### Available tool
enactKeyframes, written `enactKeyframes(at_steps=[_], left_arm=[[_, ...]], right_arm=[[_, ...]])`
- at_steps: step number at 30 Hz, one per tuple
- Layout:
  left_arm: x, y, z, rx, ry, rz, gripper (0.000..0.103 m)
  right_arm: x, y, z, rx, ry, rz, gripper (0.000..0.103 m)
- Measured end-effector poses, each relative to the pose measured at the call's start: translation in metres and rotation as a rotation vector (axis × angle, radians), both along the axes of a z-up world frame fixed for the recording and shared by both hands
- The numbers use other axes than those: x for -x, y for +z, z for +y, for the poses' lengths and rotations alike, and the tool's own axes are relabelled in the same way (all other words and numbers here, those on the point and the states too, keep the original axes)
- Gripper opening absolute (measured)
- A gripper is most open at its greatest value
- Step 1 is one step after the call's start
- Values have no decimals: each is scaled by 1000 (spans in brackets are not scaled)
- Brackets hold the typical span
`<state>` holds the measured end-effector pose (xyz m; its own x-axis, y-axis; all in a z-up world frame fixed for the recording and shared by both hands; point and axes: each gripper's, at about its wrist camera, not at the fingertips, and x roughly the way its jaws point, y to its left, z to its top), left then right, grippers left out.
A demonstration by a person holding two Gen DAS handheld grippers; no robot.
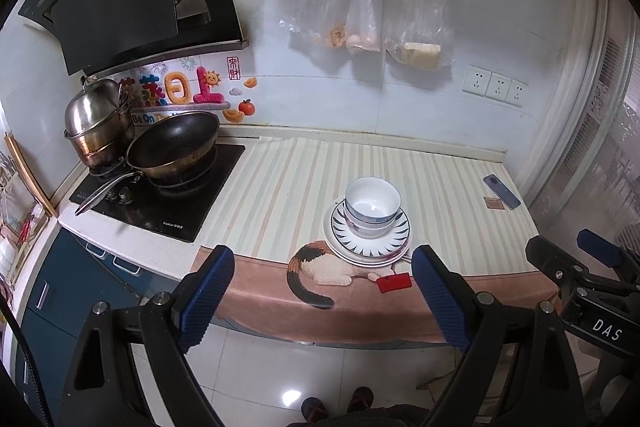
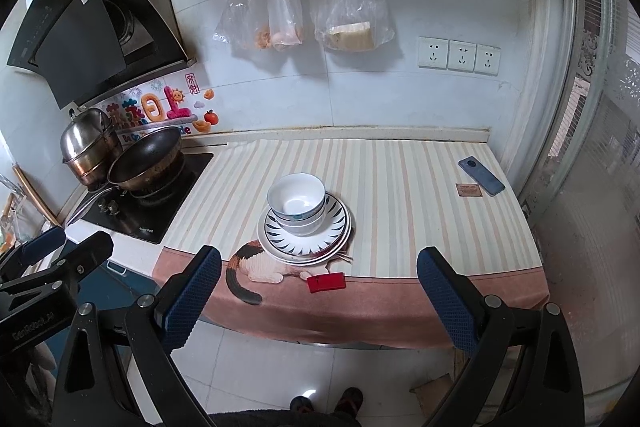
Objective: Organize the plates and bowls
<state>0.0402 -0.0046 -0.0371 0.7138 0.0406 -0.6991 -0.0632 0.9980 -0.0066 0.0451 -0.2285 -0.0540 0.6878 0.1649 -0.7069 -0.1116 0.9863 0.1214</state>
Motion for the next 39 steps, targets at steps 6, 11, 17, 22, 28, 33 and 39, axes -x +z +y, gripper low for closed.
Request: enactKeyframes(at_steps=[6, 11, 17, 22, 28, 33, 39], left_arm=[[1, -3, -8, 5, 11, -4, 91], [3, -2, -9, 7, 17, -4, 91], [3, -2, -10, 7, 19, -4, 91], [4, -2, -11, 8, 20, -4, 91], [4, -3, -14, 10, 22, -3, 91], [3, -2, -17, 12, 18, -6, 91], [2, -1, -19, 13, 17, -4, 91]], right_arm=[[-6, -5, -3, 2, -1, -3, 100], [-6, -5, -5, 4, -2, -6, 100], [-7, -6, -5, 2, -4, -5, 100], [-8, -6, -6, 3, -1, -4, 100], [-4, -8, -4, 6, -8, -4, 100], [1, -7, 0, 7, -20, -10, 100], [1, -6, 0, 8, -22, -9, 100]])
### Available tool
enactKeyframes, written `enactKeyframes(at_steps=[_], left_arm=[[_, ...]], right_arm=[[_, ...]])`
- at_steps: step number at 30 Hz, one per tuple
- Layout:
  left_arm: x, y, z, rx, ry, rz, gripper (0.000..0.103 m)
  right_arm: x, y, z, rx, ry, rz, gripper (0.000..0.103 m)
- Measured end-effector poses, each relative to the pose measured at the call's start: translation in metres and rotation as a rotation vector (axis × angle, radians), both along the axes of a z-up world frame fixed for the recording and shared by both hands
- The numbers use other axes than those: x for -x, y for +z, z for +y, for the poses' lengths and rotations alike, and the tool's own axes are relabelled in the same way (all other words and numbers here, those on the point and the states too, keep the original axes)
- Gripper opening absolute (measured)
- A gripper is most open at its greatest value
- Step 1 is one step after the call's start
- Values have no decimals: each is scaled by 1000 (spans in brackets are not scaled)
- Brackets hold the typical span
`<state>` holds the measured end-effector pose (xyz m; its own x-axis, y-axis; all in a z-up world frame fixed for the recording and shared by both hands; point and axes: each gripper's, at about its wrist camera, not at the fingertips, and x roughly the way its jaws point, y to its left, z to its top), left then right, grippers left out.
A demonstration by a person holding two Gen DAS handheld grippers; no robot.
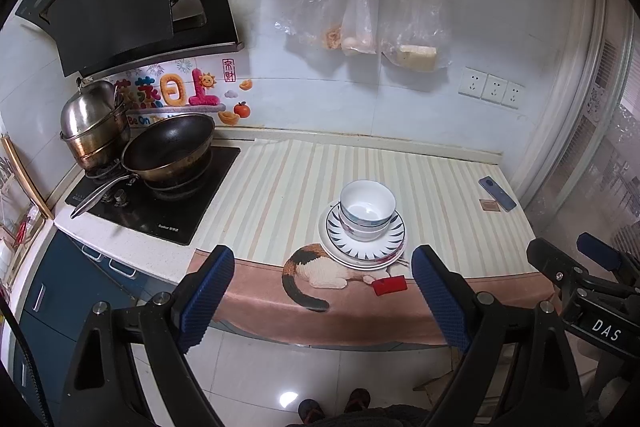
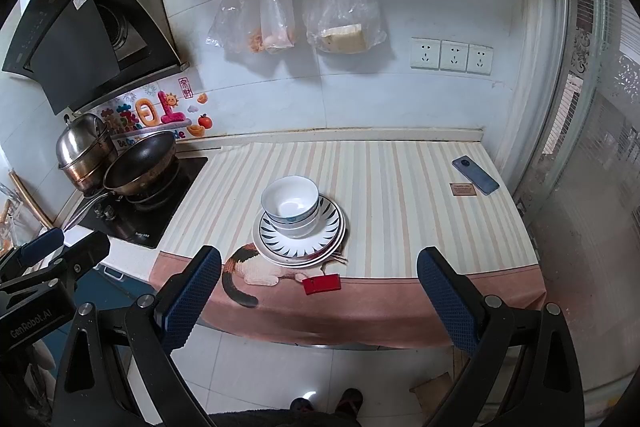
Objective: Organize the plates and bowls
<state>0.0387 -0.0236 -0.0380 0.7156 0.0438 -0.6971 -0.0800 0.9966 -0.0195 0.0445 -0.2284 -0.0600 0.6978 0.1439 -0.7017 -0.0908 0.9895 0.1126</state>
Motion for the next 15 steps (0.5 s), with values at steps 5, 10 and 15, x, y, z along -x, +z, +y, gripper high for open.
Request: enactKeyframes(at_steps=[5, 10, 15], left_arm=[[1, 0, 0, -2, 2, 1, 91], [0, 1, -1, -7, 1, 0, 91], [1, 0, -2, -4, -4, 4, 91]], right_arm=[[-1, 0, -1, -3, 0, -1, 100], [0, 0, 0, -5, -1, 1, 100], [5, 1, 5, -6, -11, 7, 100]])
